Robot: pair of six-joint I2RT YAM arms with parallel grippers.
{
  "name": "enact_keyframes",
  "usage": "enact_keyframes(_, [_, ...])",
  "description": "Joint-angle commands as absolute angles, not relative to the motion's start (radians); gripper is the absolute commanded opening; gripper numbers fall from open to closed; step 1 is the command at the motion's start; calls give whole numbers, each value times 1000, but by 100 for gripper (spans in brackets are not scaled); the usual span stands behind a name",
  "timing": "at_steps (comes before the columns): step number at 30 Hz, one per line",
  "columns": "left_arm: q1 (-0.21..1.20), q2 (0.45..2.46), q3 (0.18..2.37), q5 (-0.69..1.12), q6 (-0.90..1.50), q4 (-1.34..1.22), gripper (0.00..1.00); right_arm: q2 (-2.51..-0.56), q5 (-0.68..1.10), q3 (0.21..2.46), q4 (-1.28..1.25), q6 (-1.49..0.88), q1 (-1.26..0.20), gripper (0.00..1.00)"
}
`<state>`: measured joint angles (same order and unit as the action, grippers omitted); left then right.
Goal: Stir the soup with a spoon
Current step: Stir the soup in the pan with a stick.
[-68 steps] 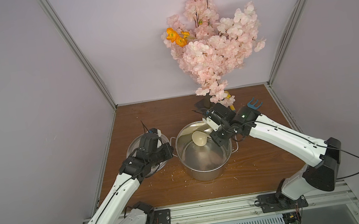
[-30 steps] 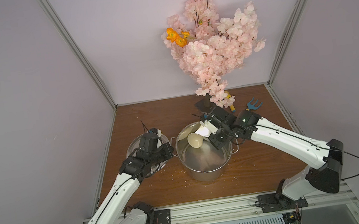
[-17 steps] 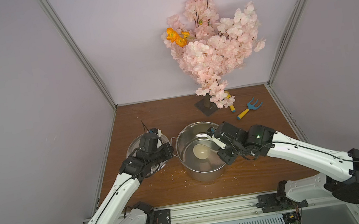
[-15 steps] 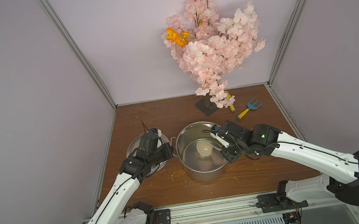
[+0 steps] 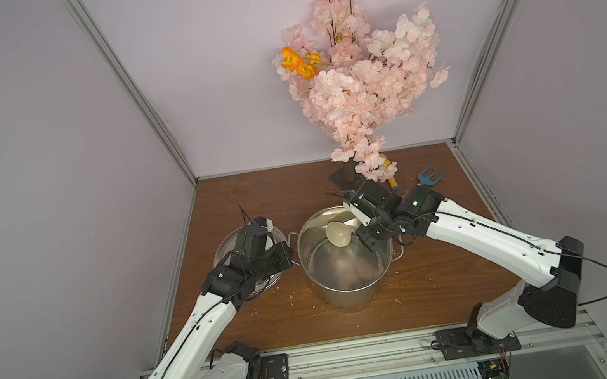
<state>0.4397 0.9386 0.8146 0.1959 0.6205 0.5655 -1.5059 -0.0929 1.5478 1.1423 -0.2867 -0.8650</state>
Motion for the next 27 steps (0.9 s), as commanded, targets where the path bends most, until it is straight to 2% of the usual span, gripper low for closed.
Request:
enact_keyframes(1, [439,953,803,214,574,615,0,-1528,-38,1604,1065,-268,-933,0])
enact_keyframes(8, [439,958,804,203,580,614,0,-1440,-6,1482,1050,-290,-1005,0])
enact_keyframes(17, [439,944,800,208,585,616,0,-1338,-198,1338,1147,-346,-953,0])
enact_keyframes(23, [439,941,793,209,583,616,0,-1372,-201,1362,1135,-315,-895,0])
enact_keyframes(27, [439,949,786,209,580,615,0,-1441,-130,1427,1094,-297,-894,0])
